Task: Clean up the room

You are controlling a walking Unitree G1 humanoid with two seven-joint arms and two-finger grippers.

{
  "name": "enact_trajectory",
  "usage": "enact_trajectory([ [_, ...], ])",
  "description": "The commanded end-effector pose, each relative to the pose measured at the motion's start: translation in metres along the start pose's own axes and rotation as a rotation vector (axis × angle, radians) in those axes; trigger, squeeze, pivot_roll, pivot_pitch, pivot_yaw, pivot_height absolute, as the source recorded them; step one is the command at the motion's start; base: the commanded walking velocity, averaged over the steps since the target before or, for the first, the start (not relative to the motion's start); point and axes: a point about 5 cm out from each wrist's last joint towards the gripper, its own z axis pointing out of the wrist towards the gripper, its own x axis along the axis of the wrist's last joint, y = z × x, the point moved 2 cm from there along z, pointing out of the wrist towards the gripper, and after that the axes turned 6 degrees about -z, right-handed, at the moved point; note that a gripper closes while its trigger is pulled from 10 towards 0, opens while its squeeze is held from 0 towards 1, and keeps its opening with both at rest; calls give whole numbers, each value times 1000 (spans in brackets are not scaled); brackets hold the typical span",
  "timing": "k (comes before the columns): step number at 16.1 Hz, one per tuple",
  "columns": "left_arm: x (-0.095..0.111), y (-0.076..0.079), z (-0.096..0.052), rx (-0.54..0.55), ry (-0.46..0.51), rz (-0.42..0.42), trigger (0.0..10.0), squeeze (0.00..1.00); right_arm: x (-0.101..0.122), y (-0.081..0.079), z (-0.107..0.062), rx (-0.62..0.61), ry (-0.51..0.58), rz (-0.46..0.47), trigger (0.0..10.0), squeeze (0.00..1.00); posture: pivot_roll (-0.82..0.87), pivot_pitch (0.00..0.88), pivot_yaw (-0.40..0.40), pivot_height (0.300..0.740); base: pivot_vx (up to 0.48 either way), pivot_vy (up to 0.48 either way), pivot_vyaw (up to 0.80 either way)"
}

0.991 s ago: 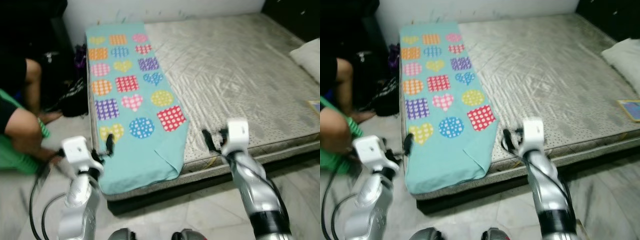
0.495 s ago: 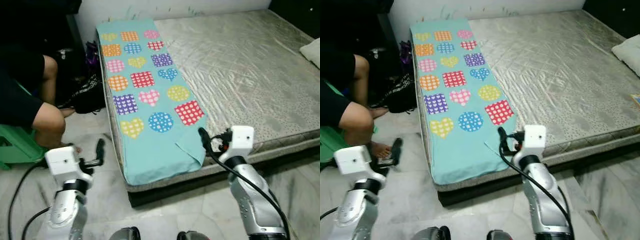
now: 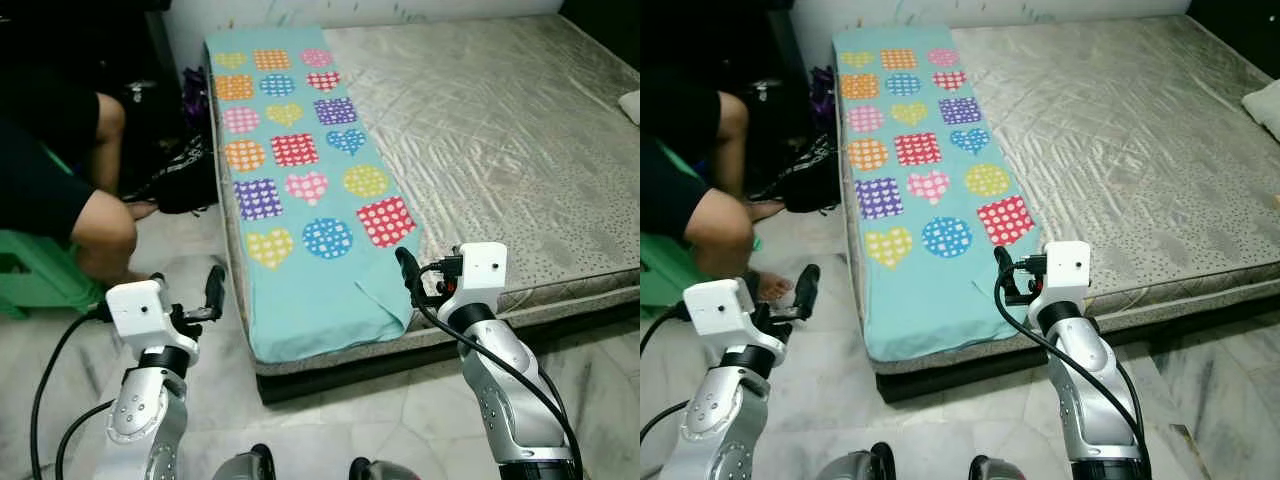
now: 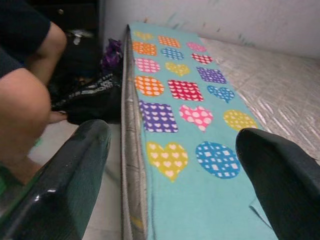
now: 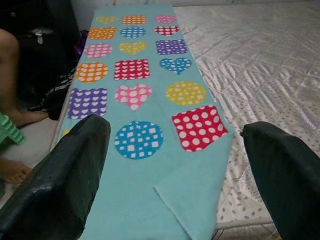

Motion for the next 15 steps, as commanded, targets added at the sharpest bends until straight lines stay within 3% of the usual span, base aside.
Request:
enact_trajectory([
  [1, 2, 0, -2, -8, -6, 1, 10000, 0, 1, 1, 2, -12, -4, 0, 10000, 0, -140, 181, -25, 740, 349, 0, 0],
  [8, 1, 4, 1, -28, -21, -3, 10000, 0, 1, 9, 4, -57, -1, -2, 10000, 0, -140, 173, -17, 740, 334, 0, 0],
  [11, -1, 4, 2, -18, -33, -7, 10000, 0, 1, 10, 4, -63, 3, -4, 10000, 0, -139, 170, -15, 740, 0, 0, -731],
  [15, -2, 4, 2, -10, -38, -10, 10000, 0, 0, 10, 4, -64, 5, -9, 10000, 0, -131, 172, -16, 740, 0, 0, 0],
])
